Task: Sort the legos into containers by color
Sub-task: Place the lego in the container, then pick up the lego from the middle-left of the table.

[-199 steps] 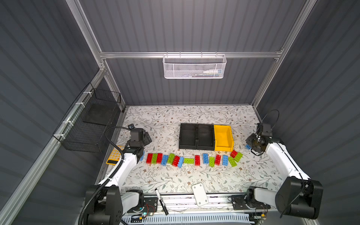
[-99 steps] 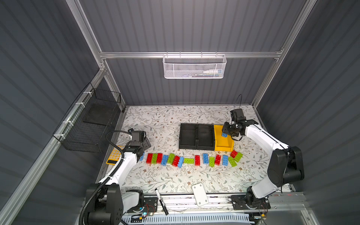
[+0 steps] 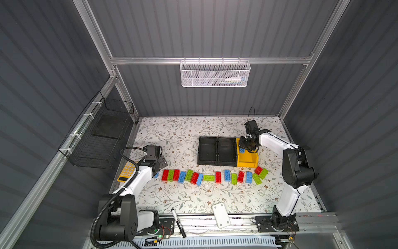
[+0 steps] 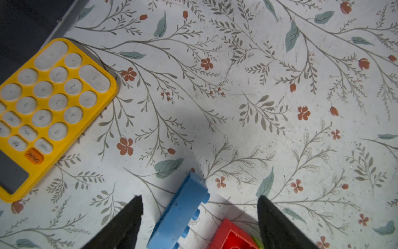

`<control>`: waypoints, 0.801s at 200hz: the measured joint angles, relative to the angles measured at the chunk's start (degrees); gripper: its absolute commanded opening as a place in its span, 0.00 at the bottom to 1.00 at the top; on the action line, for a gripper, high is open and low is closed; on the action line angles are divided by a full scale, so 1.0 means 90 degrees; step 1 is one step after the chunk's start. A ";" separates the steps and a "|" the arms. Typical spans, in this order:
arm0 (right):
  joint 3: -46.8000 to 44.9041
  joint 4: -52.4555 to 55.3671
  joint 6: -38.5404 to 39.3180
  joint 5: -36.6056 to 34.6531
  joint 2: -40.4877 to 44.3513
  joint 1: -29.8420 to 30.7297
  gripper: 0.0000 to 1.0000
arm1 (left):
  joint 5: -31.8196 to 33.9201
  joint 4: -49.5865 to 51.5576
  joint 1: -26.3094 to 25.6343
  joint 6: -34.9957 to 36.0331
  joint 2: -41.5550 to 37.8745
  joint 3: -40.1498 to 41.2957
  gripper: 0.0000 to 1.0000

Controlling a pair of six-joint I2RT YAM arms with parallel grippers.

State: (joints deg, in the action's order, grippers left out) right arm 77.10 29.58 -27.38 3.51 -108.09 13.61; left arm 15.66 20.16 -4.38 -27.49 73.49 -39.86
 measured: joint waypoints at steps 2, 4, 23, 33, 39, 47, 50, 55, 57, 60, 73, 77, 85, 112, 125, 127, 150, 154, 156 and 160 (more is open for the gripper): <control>0.0000 0.0000 -0.0019 -0.0002 -0.0005 0.0000 0.45 | -0.0015 0.0000 0.0000 0.0000 0.0012 0.0000 0.84; 0.0000 0.0002 -0.0019 -0.0007 -0.0010 0.0000 0.46 | -0.0019 0.0000 0.0000 -0.0002 0.0015 0.0000 0.84; 0.0019 0.0010 0.0019 -0.0032 -0.0007 0.0000 0.51 | -0.0126 -0.0002 0.0000 0.0000 0.0104 0.0000 0.84; 0.0024 -0.0002 0.0036 -0.0058 0.0002 -0.0002 0.52 | -0.0160 -0.0002 0.0000 0.0002 0.0143 0.0000 0.84; 0.0024 0.0000 0.0049 -0.0070 0.0017 -0.0007 0.53 | -0.0194 -0.0002 0.0000 0.0002 0.0163 0.0000 0.84; 0.0024 0.0002 0.0053 -0.0080 0.0046 -0.0010 0.53 | -0.0206 -0.0005 0.0000 0.0002 0.0185 0.0000 0.84; 0.0024 0.0000 0.0053 -0.0085 0.0063 -0.0019 0.53 | -0.0219 -0.0005 0.0000 0.0002 0.0192 0.0000 0.84; 0.0022 0.0000 0.0053 -0.0095 0.0102 -0.0029 0.53 | -0.0228 -0.0007 0.0000 0.0002 0.0197 0.0000 0.84; 0.0019 -0.0002 0.0053 -0.0095 0.0117 -0.0034 0.53 | -0.0231 -0.0007 0.0000 0.0002 0.0199 0.0002 0.84; 0.0019 -0.0002 0.0053 -0.0097 0.0138 -0.0036 0.53 | -0.0231 -0.0005 0.0000 0.0002 0.0202 0.0002 0.84; -0.0012 -0.0017 0.0051 -0.0097 0.0306 -0.0078 0.53 | -0.0253 -0.0007 0.0000 0.0002 0.0209 0.0005 0.83; -0.0027 -0.0024 0.0051 -0.0100 0.0364 -0.0095 0.53 | -0.0253 -0.0007 0.0000 0.0000 0.0211 0.0005 0.83; -0.0080 -0.0066 0.0051 -0.0100 0.0534 -0.0143 0.53 | -0.0253 -0.0002 0.0000 0.0002 0.0211 0.0007 0.82; -0.0262 -0.0197 0.0049 -0.0100 0.1115 -0.0345 0.53 | -0.0255 0.0002 0.0000 0.0002 0.0211 0.0007 0.81; -0.0301 -0.0240 0.0049 -0.0100 0.1256 -0.0425 0.53 | -0.0253 0.0010 0.0000 0.0002 0.0211 0.0005 0.80; -0.0308 -0.0255 0.0049 -0.0097 0.1275 -0.0437 0.53 | -0.0253 0.0017 0.0000 0.0002 0.0211 0.0005 0.80; -0.0408 -0.0323 0.0044 -0.0092 0.1343 -0.0525 0.53 | -0.0248 0.0070 0.0000 -0.0002 0.0240 0.0005 0.79; -0.0425 -0.0325 0.0041 -0.0090 0.1343 -0.0527 0.53 | -0.0248 0.0078 0.0000 -0.0005 0.0250 0.0005 0.79; -0.0435 -0.0330 0.0039 -0.0090 0.1343 -0.0527 0.53 | -0.0248 0.0078 0.0000 -0.0007 0.0257 0.0005 0.79; -0.0469 -0.0340 0.0036 -0.0083 0.1343 -0.0529 0.53 | -0.0248 0.0090 0.0000 -0.0017 0.0274 0.0005 0.79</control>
State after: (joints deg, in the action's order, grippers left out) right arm 72.88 26.52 -27.05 2.76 -96.01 8.84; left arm 13.43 20.97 -4.38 -27.64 75.96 -39.81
